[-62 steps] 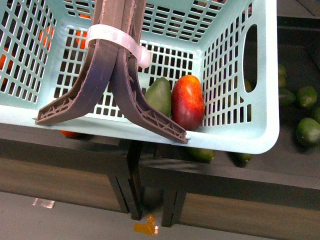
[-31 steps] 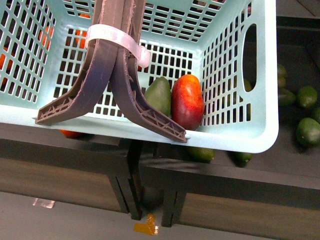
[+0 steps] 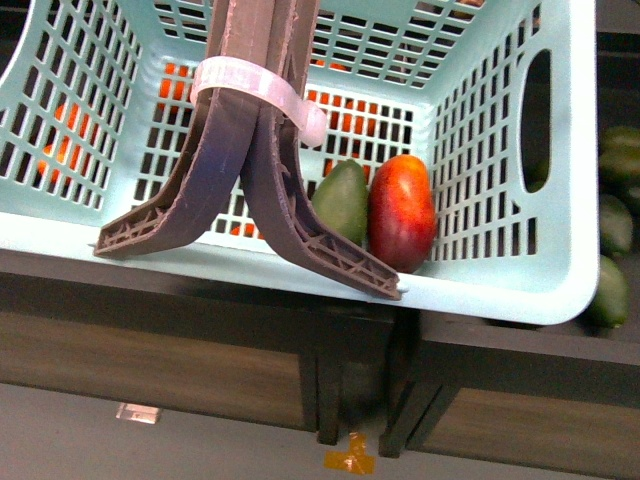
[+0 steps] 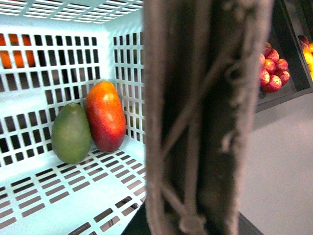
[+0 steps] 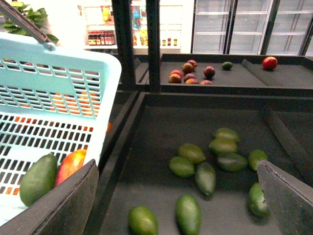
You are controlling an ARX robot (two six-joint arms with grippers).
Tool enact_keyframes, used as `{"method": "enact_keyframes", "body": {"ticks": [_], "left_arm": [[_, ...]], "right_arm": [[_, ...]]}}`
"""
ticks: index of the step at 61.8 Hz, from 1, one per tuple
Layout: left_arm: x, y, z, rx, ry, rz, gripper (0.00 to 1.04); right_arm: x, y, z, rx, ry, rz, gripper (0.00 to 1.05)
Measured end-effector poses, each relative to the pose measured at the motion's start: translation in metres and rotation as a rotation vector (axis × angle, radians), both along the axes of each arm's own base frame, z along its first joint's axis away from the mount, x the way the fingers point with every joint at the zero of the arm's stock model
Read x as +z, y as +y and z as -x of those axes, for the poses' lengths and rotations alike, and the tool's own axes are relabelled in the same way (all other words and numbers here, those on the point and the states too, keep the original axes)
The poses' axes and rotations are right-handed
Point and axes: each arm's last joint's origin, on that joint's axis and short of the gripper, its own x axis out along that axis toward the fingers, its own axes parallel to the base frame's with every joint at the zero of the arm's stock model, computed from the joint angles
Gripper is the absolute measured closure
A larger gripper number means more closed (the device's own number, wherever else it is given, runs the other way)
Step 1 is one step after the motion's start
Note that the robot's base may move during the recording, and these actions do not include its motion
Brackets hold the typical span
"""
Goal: Pick mango and avocado into basket
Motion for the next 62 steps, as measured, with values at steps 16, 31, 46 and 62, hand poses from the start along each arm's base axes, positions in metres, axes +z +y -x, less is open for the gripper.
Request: {"method": "enact_keyframes", "body": {"ticks": [16,31,46,62], "left_arm": [[0.0005,0.0038,-0.0019,0.030,-0.008,-0.012,0.99],[0.0002,0.0036,-0.0019,0.023,-0.004,-0.007,0.99],[0.0001,0.0036,-0.0019,0.023,-0.003,-0.006,0.99],[0.0000,0.0040,-0.0021,0.028,-0.004,-0.009,0.99]], "right_arm": [[-0.0004,0.0000,0.0000,0.002,0.002,0.001,0.08],[-0.0003,0.0000,0.0000,0.002,0.002,0.000,0.08],[-0.0001,0.0000,0.0000,0.001,0.001,0.000,0.08],[-0.0002,0.0000,0.0000,0.002,0.002,0.001,0.08]]}}
